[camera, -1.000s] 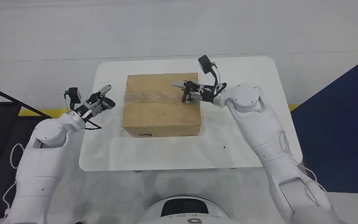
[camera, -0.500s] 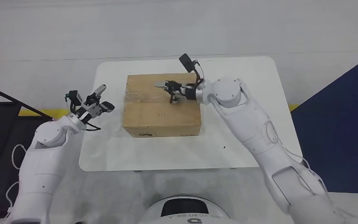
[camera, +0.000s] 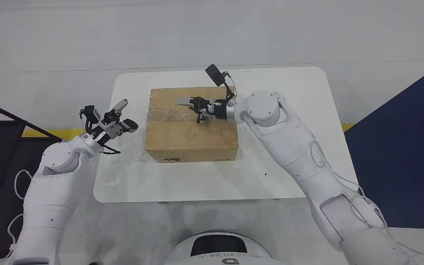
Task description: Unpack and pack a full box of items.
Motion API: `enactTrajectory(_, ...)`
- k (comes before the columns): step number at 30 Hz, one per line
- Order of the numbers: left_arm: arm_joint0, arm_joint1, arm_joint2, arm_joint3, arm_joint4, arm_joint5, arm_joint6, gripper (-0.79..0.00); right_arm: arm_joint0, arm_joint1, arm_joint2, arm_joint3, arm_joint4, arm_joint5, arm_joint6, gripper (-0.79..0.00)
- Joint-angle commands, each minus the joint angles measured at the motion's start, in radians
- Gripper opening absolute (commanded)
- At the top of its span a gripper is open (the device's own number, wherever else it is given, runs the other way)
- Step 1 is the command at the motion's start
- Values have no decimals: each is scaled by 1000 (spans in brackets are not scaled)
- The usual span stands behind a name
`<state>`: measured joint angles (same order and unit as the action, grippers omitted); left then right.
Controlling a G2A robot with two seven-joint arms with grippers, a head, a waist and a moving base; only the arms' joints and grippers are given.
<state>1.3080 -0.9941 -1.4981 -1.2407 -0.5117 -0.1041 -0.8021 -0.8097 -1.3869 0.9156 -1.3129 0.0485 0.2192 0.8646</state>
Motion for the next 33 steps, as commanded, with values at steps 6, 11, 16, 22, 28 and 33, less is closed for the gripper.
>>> enactTrajectory(6, 0, 0, 0, 0, 0, 0, 0, 0, 41, -19, -24, 85, 38, 42, -55, 0)
enactTrajectory(11, 0, 0, 0, 0, 0, 0, 0, 0, 96, -43, -71, 158, 68, 27, -46, 0)
enactTrajectory(16, 0, 0, 0, 0, 0, 0, 0, 0, 150, -70, -128, 208, 76, 20, -32, 0)
enactTrajectory(22, 0, 0, 0, 0, 0, 0, 0, 0, 210, -115, -189, 287, 124, -10, -46, 0)
enactTrajectory(28, 0, 0, 0, 0, 0, 0, 0, 0, 261, -162, -239, 383, 167, -35, -69, 0)
enactTrajectory(33, 0, 0, 0, 0, 0, 0, 0, 0, 288, -189, -254, 444, 191, -52, -73, 0)
